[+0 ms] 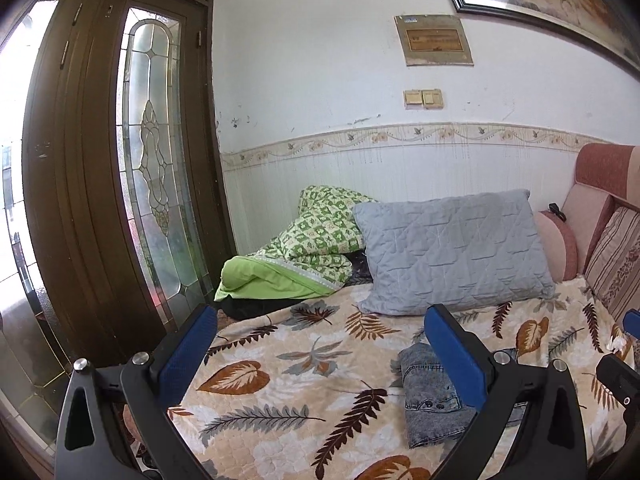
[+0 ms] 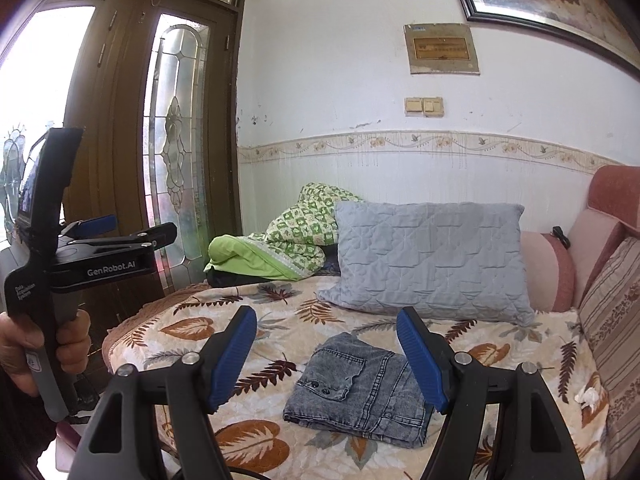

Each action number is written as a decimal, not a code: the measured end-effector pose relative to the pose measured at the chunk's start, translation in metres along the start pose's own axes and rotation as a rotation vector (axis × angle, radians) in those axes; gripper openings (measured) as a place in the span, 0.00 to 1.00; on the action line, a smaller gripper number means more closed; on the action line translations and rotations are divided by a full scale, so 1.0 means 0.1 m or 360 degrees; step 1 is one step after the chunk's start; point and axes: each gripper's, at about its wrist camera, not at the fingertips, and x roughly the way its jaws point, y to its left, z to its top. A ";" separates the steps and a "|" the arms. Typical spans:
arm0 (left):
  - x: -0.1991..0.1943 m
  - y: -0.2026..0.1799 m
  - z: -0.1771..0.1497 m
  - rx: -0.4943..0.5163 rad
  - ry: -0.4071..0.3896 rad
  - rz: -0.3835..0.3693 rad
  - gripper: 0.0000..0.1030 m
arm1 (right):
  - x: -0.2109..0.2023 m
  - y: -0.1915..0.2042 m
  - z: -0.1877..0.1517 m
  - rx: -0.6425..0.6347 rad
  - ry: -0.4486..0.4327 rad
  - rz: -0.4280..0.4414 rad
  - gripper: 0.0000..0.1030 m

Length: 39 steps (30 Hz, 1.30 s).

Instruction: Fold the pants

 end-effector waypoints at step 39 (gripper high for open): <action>-0.37 -0.23 -0.05 0.0196 0.0036 -0.0440 1.00 | -0.58 -0.17 -0.07 0.0082 -0.0004 -0.0173 0.78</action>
